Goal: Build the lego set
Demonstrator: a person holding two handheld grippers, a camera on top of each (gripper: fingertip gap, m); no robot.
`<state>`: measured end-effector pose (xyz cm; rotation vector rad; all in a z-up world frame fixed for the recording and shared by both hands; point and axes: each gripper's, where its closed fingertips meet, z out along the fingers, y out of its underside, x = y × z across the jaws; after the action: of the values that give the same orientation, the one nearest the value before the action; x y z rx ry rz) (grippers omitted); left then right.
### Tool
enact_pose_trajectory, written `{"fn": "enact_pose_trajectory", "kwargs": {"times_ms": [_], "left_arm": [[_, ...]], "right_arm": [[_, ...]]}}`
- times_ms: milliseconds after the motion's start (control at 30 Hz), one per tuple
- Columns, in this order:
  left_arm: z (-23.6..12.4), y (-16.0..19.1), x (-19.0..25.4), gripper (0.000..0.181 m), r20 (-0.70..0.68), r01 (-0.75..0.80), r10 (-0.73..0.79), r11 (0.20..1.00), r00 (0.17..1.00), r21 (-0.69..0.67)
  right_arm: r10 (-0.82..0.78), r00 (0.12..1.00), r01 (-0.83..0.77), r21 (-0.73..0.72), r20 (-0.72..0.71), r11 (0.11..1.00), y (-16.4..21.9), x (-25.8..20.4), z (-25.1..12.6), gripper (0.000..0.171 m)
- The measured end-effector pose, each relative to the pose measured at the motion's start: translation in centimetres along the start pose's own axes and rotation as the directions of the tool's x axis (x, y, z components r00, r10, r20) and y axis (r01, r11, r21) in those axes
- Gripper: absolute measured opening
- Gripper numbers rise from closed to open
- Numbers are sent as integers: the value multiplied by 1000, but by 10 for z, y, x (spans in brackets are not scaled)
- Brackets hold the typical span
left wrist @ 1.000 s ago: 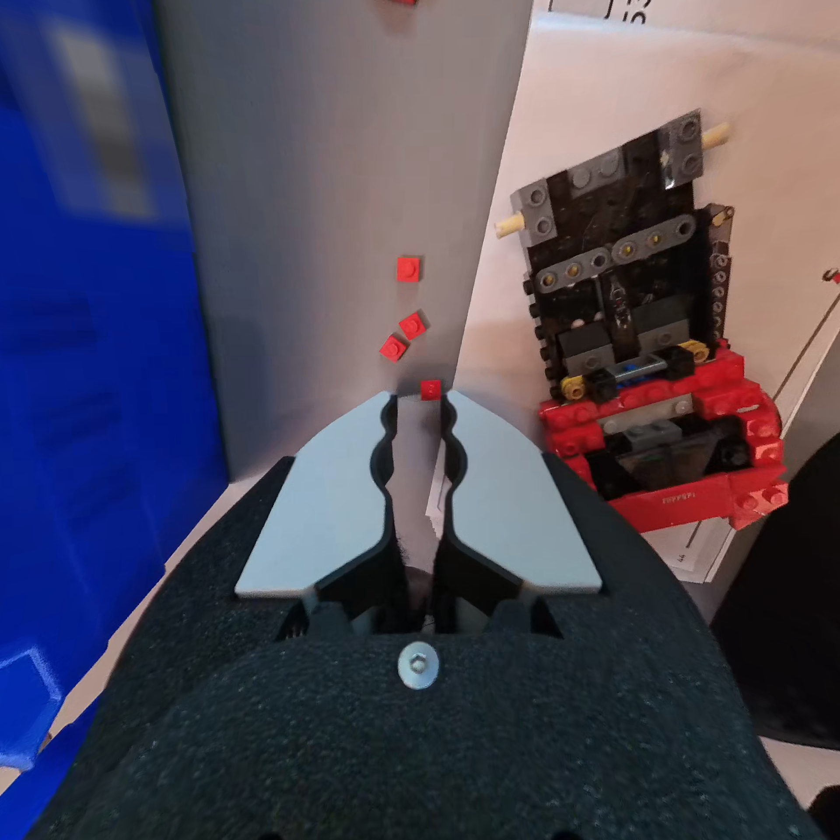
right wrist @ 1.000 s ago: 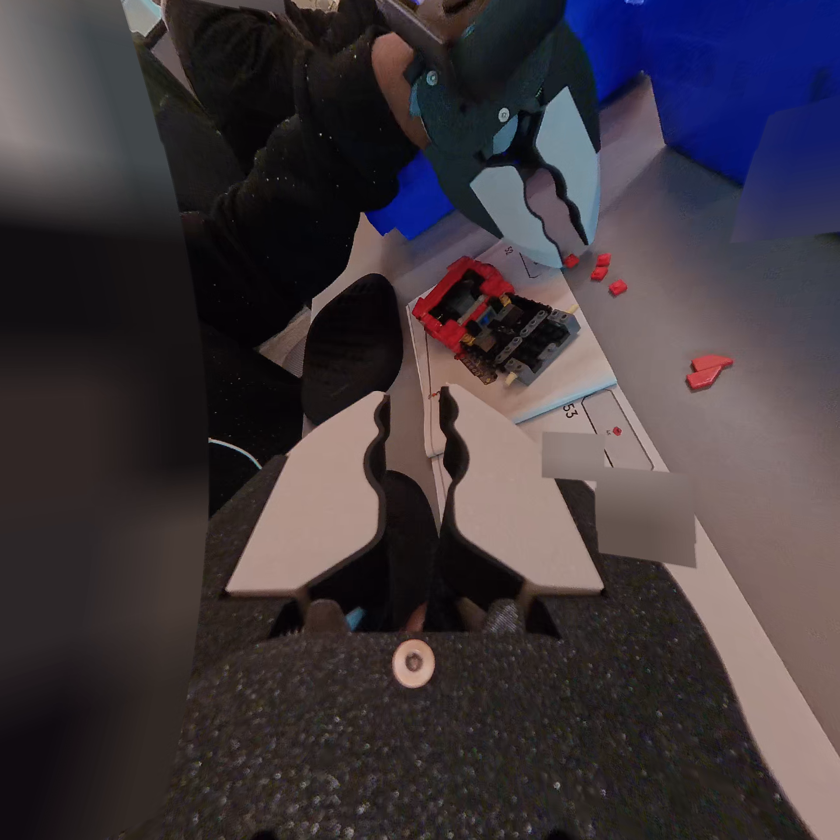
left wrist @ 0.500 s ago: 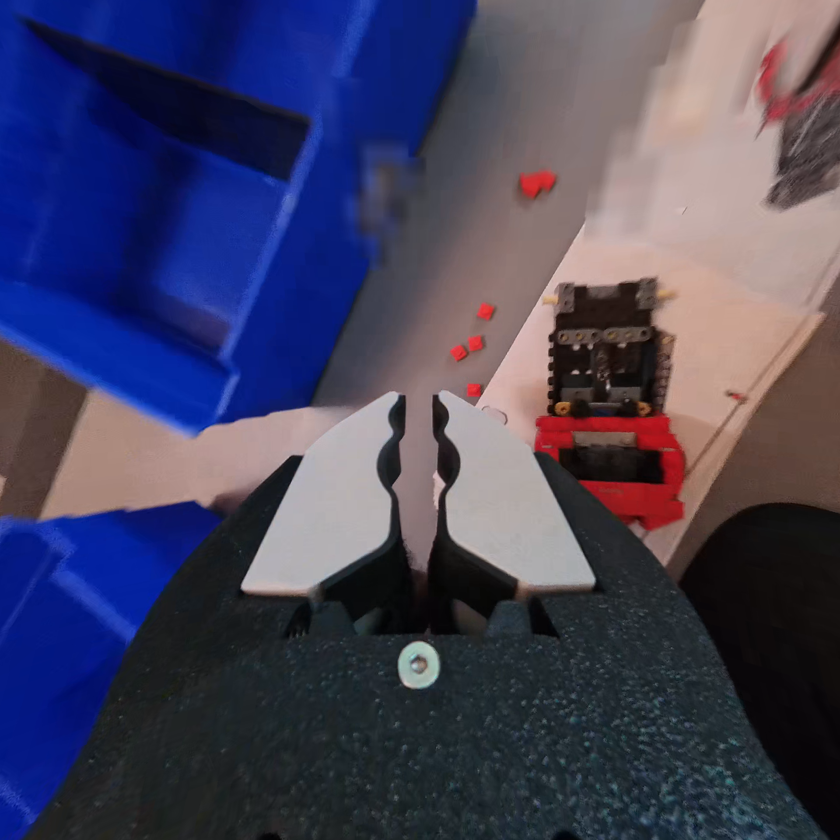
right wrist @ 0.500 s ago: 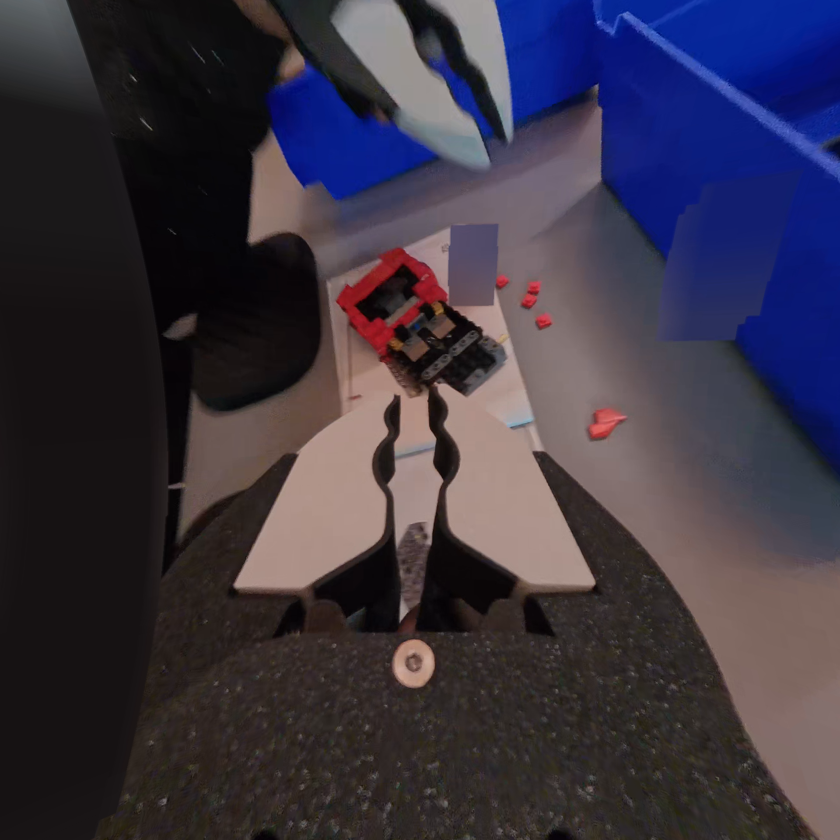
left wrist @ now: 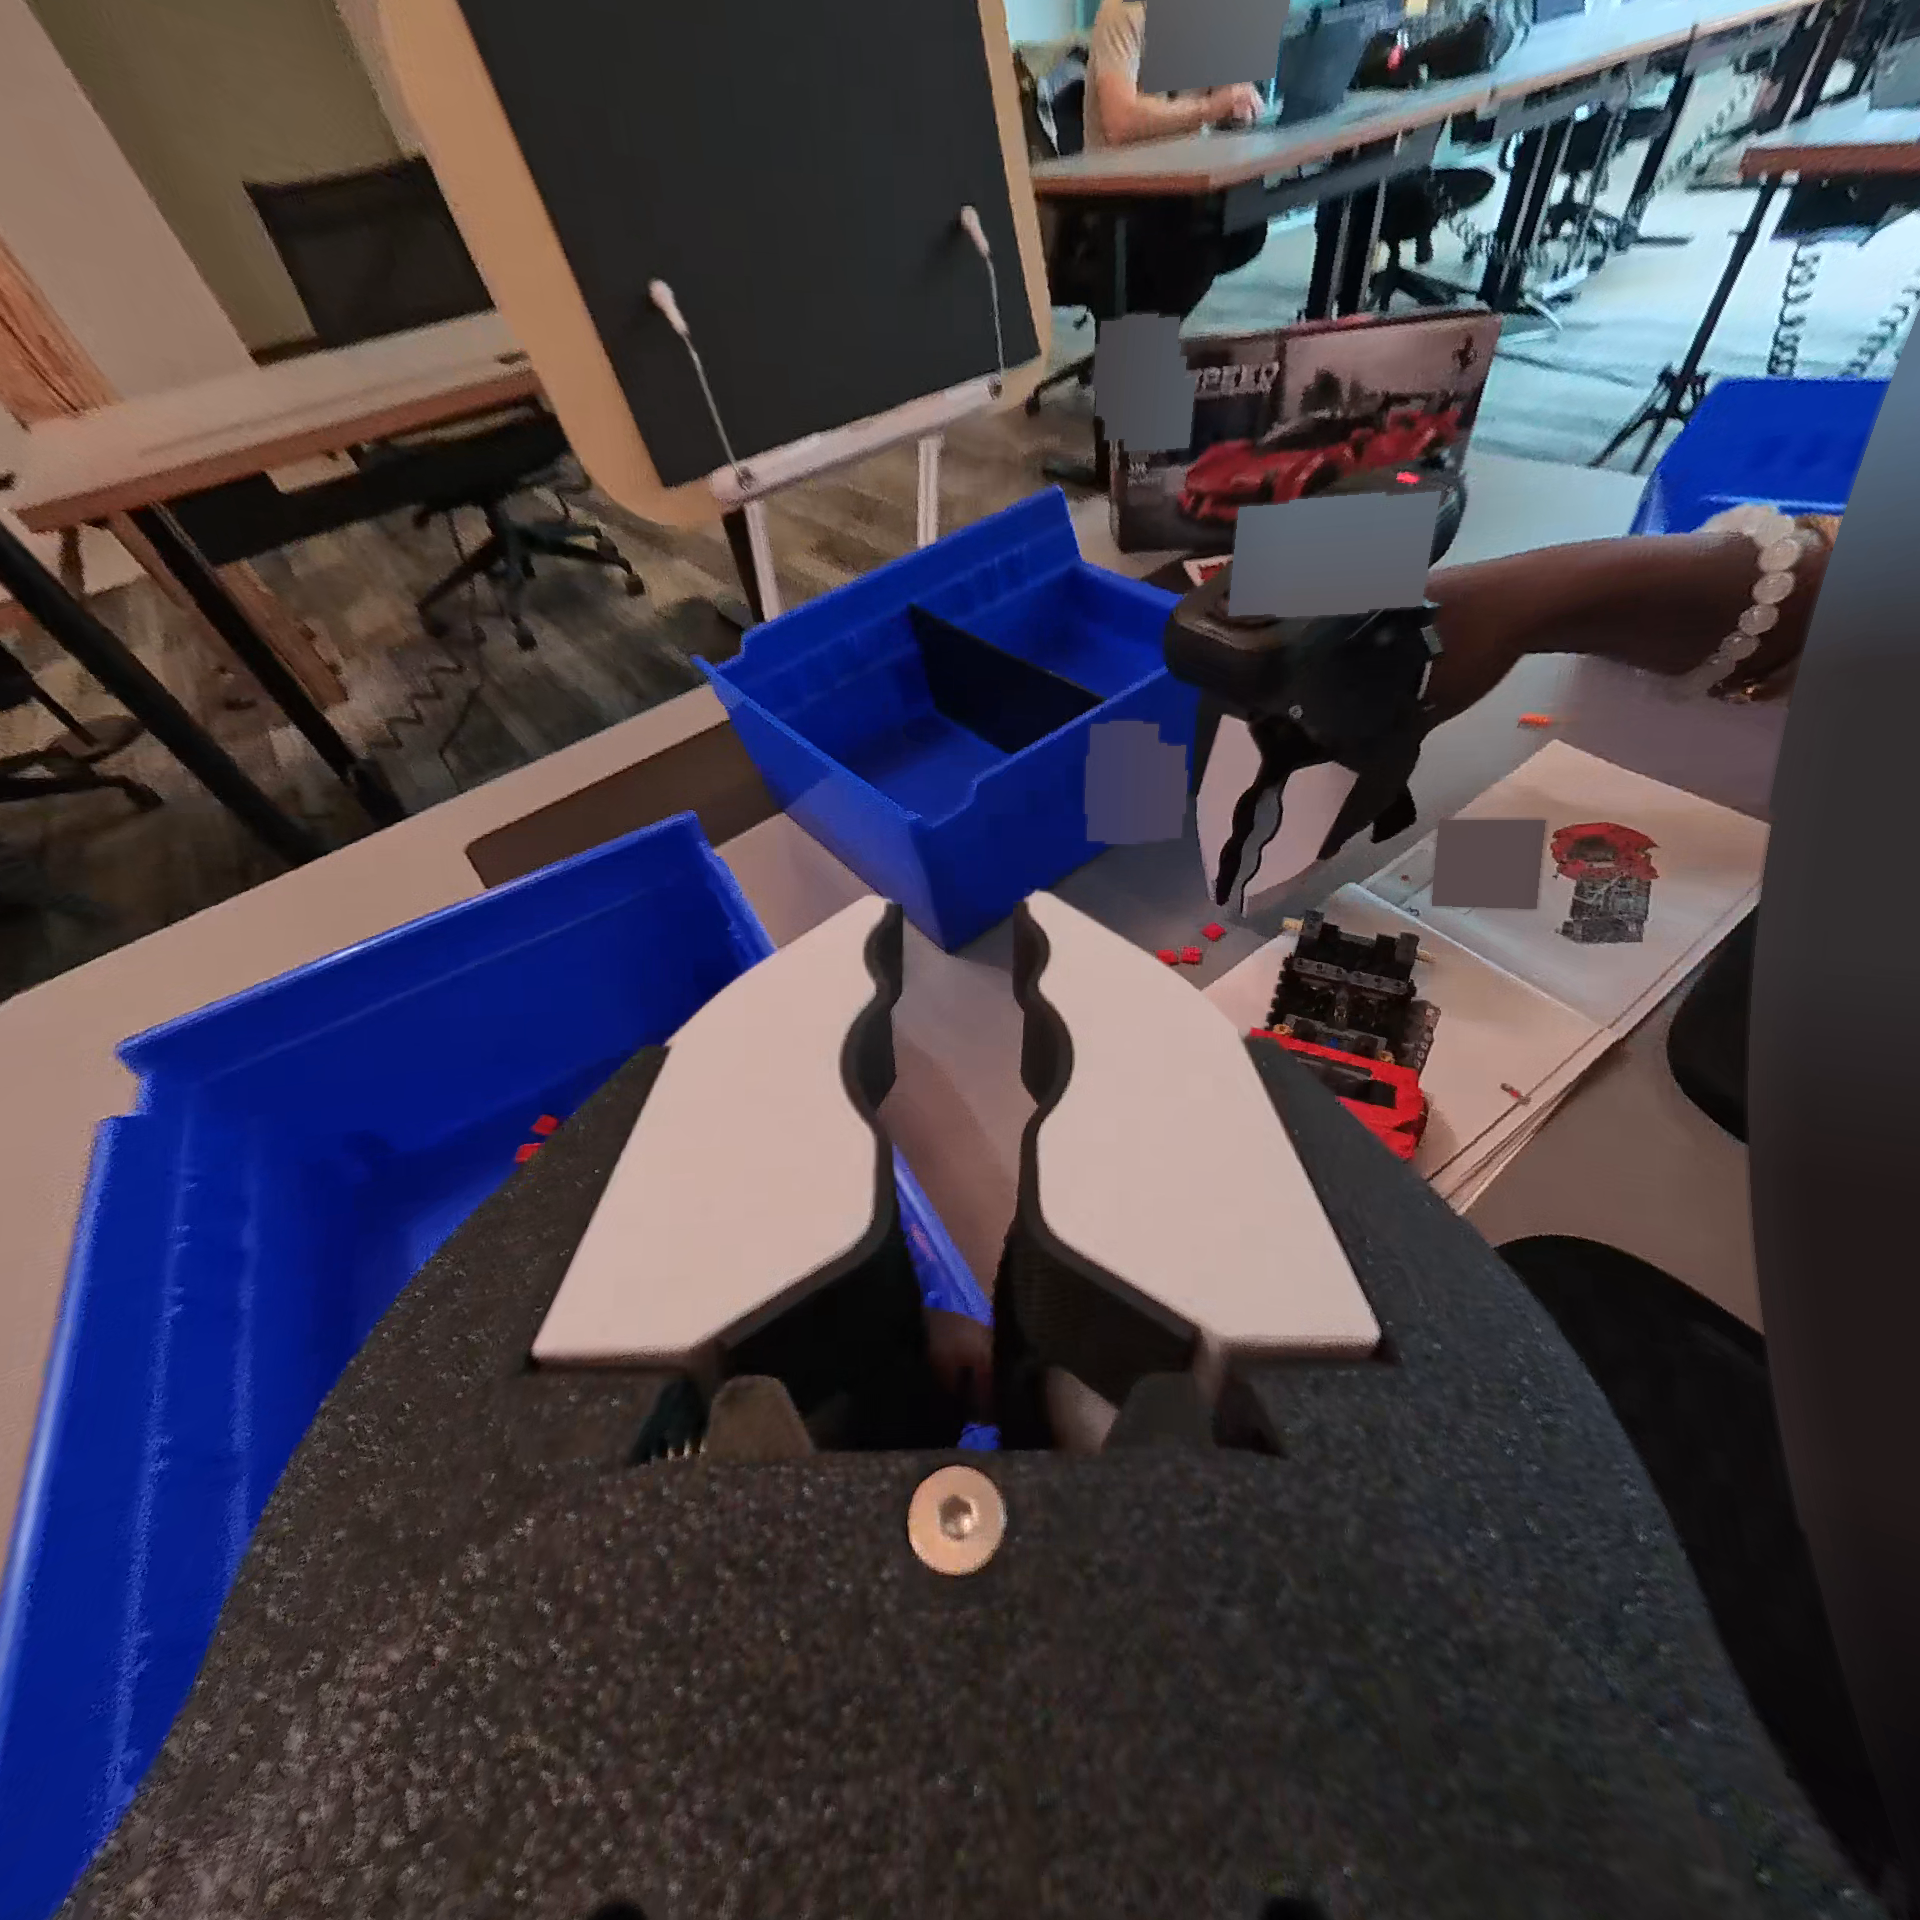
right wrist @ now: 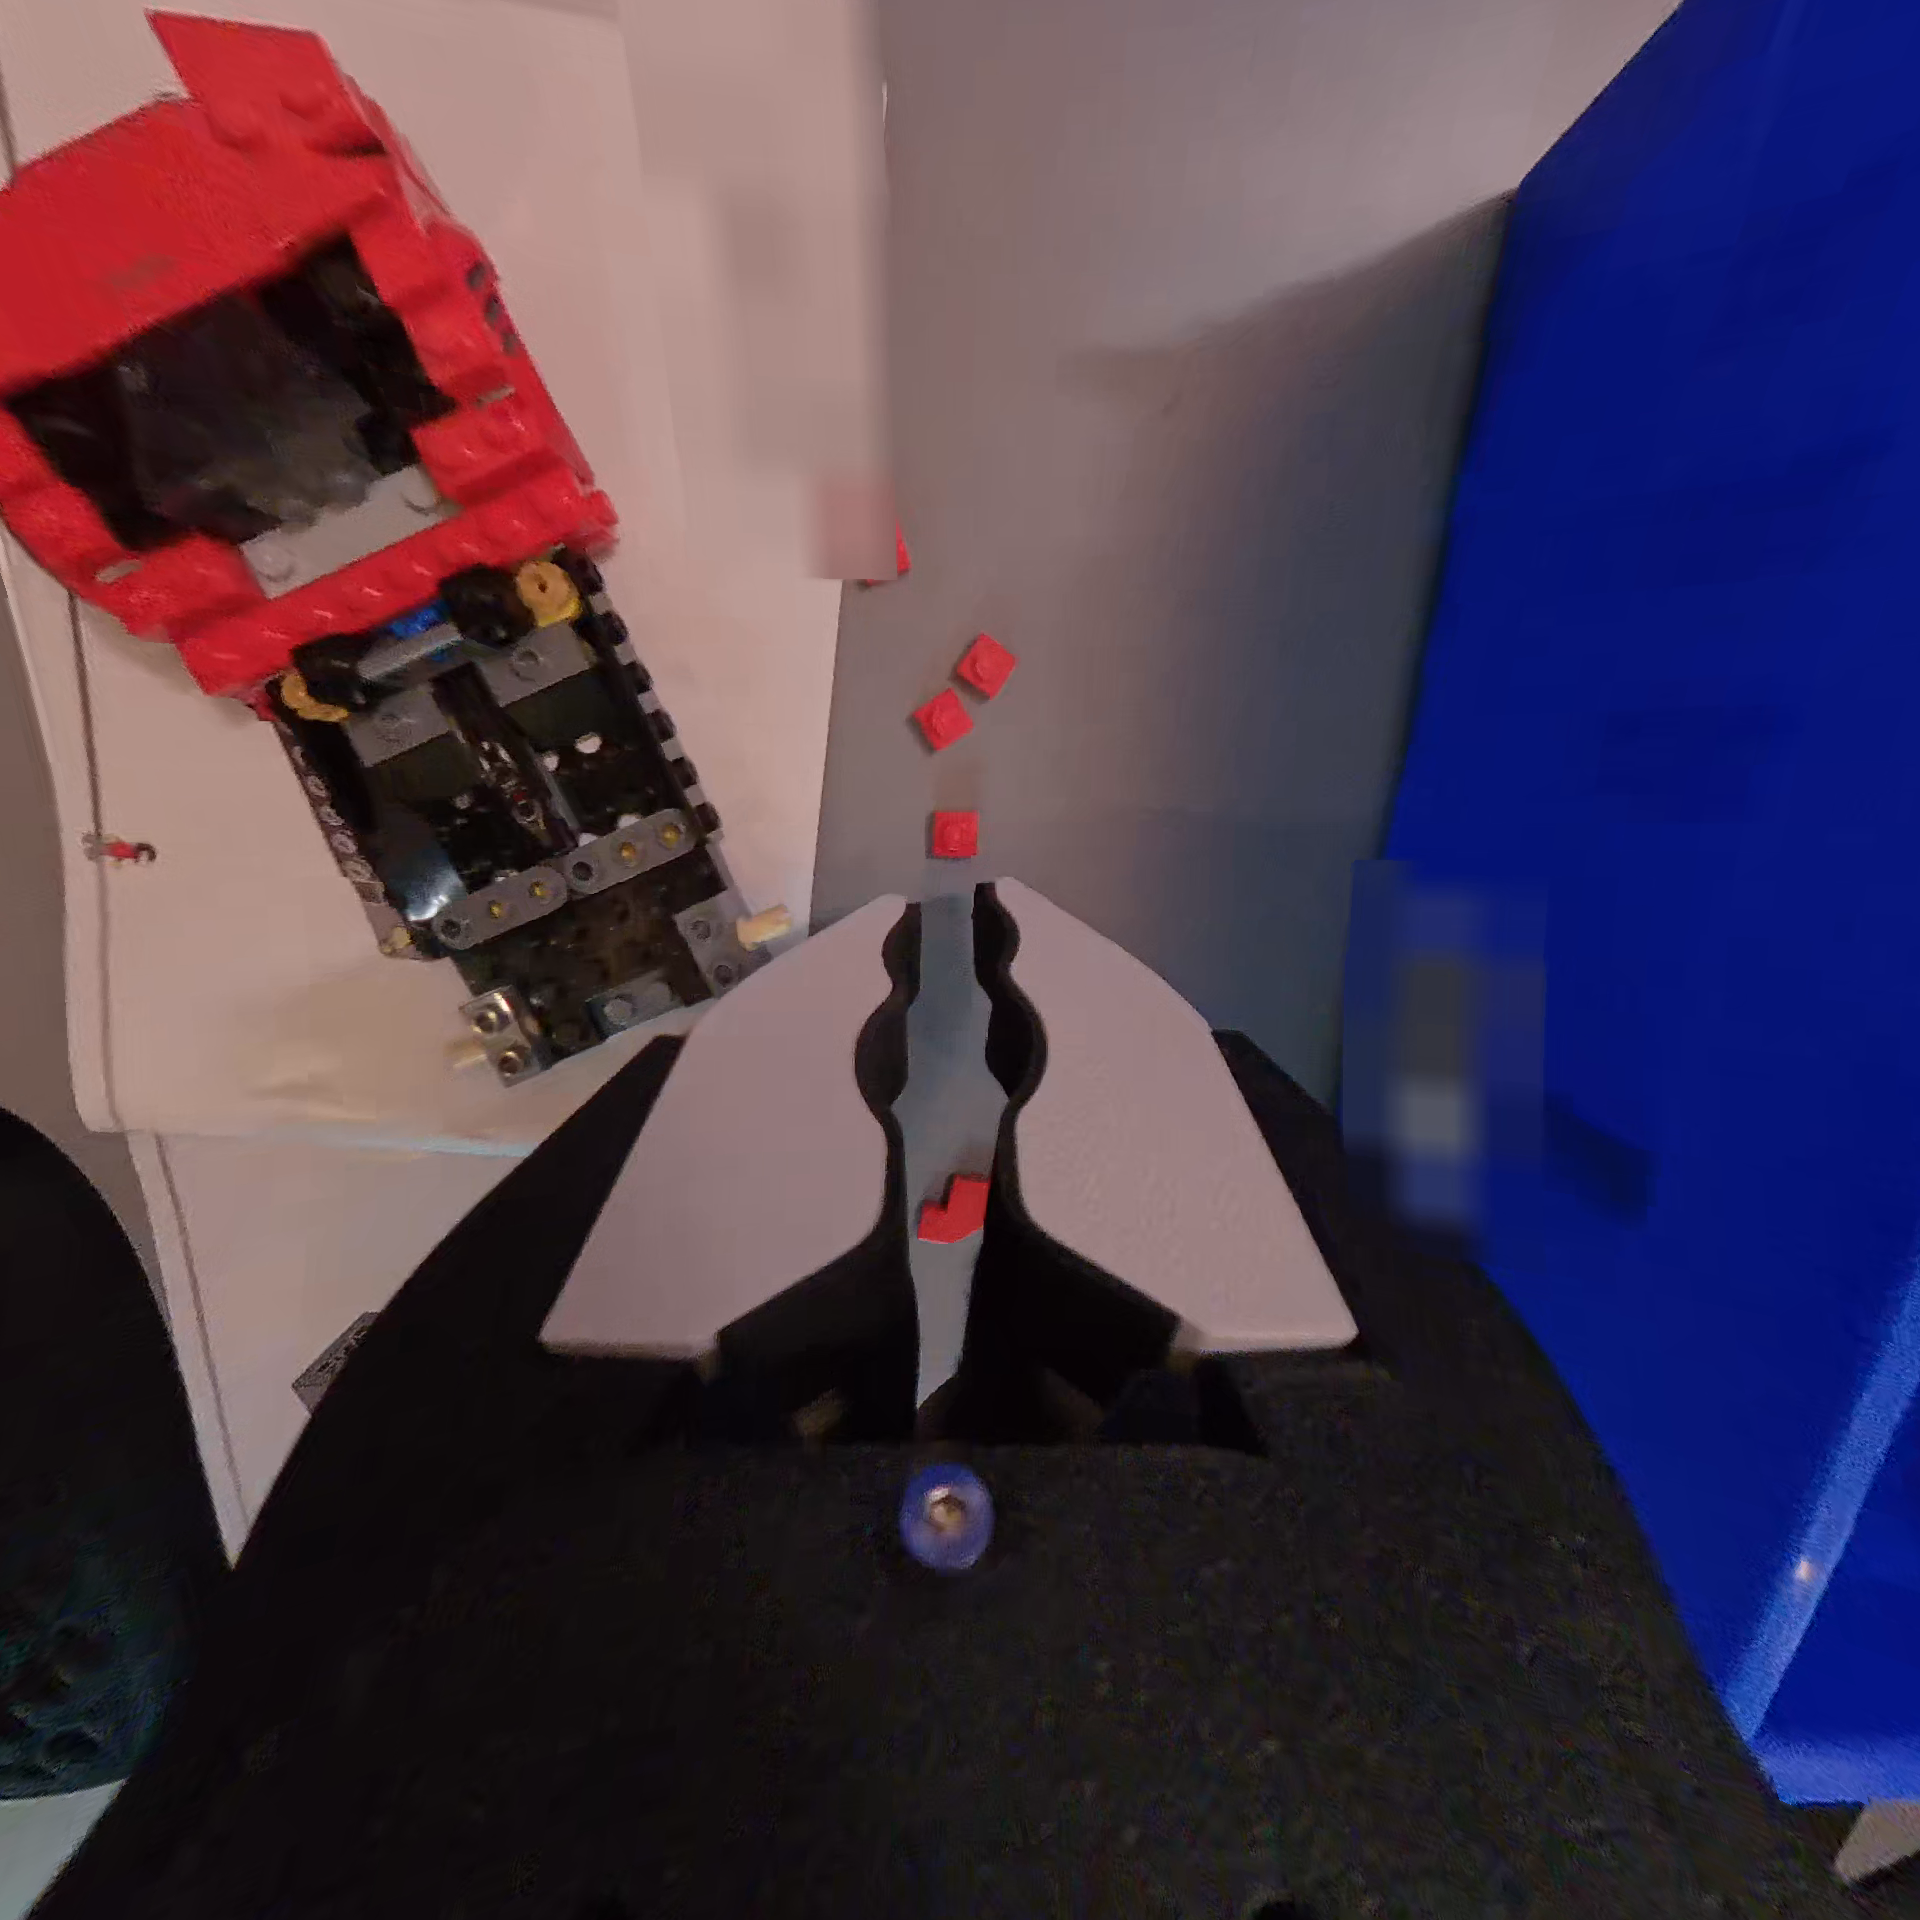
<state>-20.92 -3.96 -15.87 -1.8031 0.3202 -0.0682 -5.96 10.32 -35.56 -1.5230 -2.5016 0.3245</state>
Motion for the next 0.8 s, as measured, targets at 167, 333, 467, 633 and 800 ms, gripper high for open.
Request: {"fn": "enact_pose_trajectory", "kwargs": {"times_ms": [167,333,467,633,800], "left_arm": [[-27,8,-23,19,80,47,-55,994,995,93],[-35,30,-60,17,207,135,-140,990,968,37],[-42,7,-54,17,196,54,-61,998,979,40],[-54,-2,-53,18,240,-40,38,999,970,3],[-58,11,-66,18,283,-2,8,1000,959,-20]], "right_arm": [[17,1000,-17,-40,11,999,-2,2,1,10],[31,999,-29,-73,17,997,-5,2,3,11],[34,999,-31,-84,26,996,-5,2,8,12],[36,999,-34,-84,20,996,-6,2,10,11],[28,999,-26,-100,17,995,-7,2,11,11]]}}
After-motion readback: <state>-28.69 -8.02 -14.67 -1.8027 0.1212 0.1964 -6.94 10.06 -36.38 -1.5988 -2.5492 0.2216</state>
